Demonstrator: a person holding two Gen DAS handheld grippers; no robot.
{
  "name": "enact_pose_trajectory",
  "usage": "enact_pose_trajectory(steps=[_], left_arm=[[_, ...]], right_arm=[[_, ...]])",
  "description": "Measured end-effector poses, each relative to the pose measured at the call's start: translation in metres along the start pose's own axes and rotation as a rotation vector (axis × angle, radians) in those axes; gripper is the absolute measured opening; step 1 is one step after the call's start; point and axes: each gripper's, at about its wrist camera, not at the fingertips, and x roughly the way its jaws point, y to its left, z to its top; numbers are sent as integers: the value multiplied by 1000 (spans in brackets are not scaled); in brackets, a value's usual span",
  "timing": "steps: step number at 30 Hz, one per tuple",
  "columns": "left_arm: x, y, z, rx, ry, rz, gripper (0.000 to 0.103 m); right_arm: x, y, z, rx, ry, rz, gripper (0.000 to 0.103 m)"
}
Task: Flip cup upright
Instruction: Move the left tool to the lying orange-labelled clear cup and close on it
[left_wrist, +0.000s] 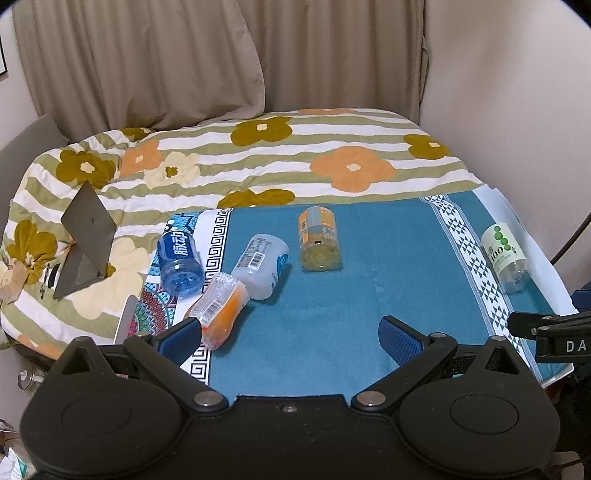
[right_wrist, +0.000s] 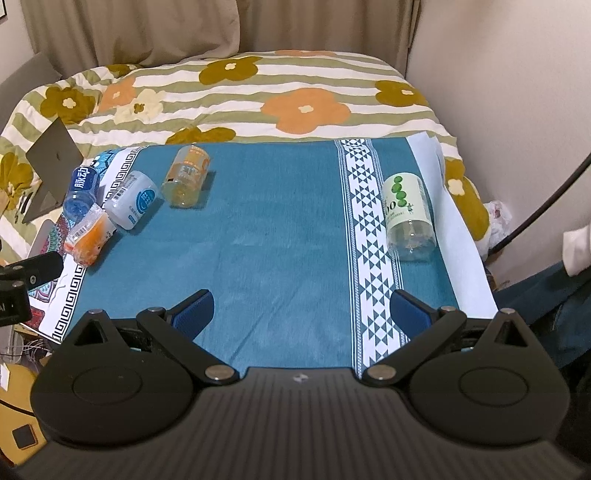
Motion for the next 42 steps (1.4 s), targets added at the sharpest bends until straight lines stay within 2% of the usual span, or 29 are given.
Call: enact_pose_trajectory(steps=[5,13,22,28,30,35,40,42], left_arm=[[20,-7,21,8,26,-9,103],[68,-21,63,38,76,-24,103],[147,-33,109,51,180,-69,101],[201,-40,122,86,263,-60,101],[218,-43,125,104,291,-55,95],[254,-45,123,120,368,-53,89],[272,-45,122,118,393,-37,87],[277,-43,120,112,408,-37,76]], right_arm=[[10,-4,12,-58,-12,-2,103],[37,-21,31,-49,-2,57,103],[80,-32,48,-66,19,105,103],[112,-37,52,-69,52,141,103],[122,-40,52,-55,61,159,103],[144,-41,53,-31,90,190,103],[160,-42,55,-18,109,213,103],[164,-41,55,-17,117,218,103]])
